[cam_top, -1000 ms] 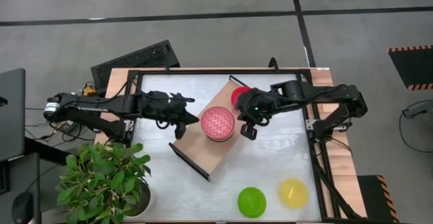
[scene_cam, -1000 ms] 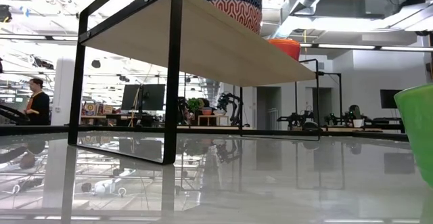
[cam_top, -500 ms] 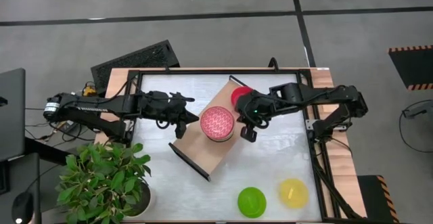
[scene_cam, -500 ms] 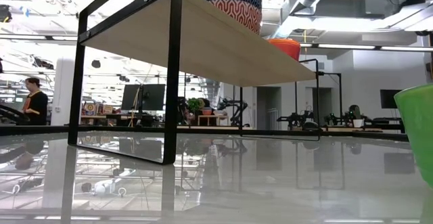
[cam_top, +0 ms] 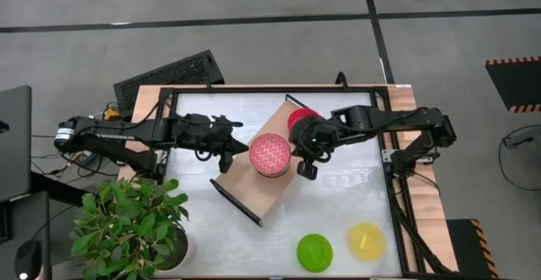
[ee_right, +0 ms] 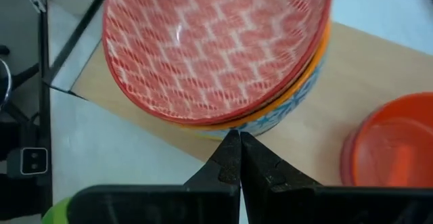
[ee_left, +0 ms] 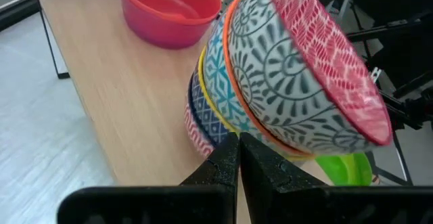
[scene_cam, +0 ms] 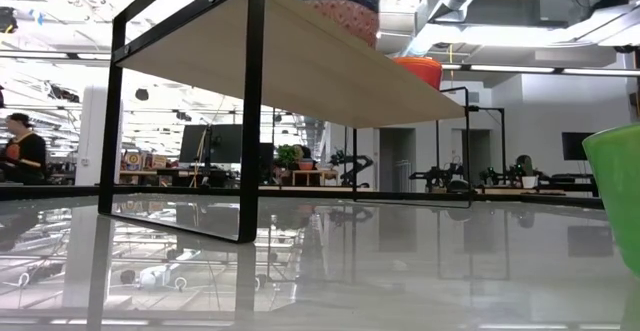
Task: Place and stack bowls onto a shelf
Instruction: Adjust the stacked patterned bowls on the shelf
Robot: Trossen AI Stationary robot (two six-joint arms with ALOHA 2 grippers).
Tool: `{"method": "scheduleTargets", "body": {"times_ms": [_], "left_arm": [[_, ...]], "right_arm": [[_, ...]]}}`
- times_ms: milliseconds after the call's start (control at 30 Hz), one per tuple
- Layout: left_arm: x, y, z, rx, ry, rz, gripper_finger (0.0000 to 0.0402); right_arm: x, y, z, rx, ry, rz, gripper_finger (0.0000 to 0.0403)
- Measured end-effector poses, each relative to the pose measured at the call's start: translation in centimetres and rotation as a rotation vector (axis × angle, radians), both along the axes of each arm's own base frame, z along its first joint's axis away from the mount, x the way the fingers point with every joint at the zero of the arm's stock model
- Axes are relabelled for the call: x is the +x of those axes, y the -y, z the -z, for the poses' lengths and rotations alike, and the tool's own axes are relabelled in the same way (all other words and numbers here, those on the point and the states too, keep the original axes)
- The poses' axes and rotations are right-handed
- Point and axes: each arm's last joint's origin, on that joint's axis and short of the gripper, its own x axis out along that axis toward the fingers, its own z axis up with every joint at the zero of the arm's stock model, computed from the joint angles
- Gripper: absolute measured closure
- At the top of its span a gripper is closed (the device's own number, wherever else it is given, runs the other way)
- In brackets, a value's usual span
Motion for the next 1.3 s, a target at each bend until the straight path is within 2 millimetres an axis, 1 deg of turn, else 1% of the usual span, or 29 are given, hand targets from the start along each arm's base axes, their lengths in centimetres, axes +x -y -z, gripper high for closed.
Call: {"method": "scheduleTargets", "body": {"times_ms": [100, 267, 467, 1033, 1133, 1300], "left_arm": [[0.0, 0.0, 0.0, -0.004, 0.0, -0.001, 0.0402], [0.0, 0.0, 0.0, -0.001, 0.004, -0.007, 0.0401], [0.3, -0.1, -0.6, 0.021, 0.066, -0.016, 0.0401], [0.5, -0.1, -1.2, 0.033, 0.131, -0.027, 0.0401], [0.5, -0.1, -1.1, 0.035, 0.129, -0.035, 0.0401], [0.4, -0.2, -1.1, 0.046, 0.127, -0.049, 0.0401]], "right_arm": [[0.4, 0.0, 0.6, -0.001, -0.021, -0.001, 0.0382], [0.3, 0.0, 0.4, -0.001, -0.016, -0.001, 0.0382], [0.5, 0.0, 0.7, -0.003, -0.027, -0.011, 0.0382], [0.6, -0.1, 0.7, 0.022, -0.023, -0.018, 0.0381], [0.4, 0.0, 0.4, 0.016, -0.027, -0.013, 0.038], [-0.5, 0.3, -1.4, -0.05, -0.016, 0.036, 0.038]]}}
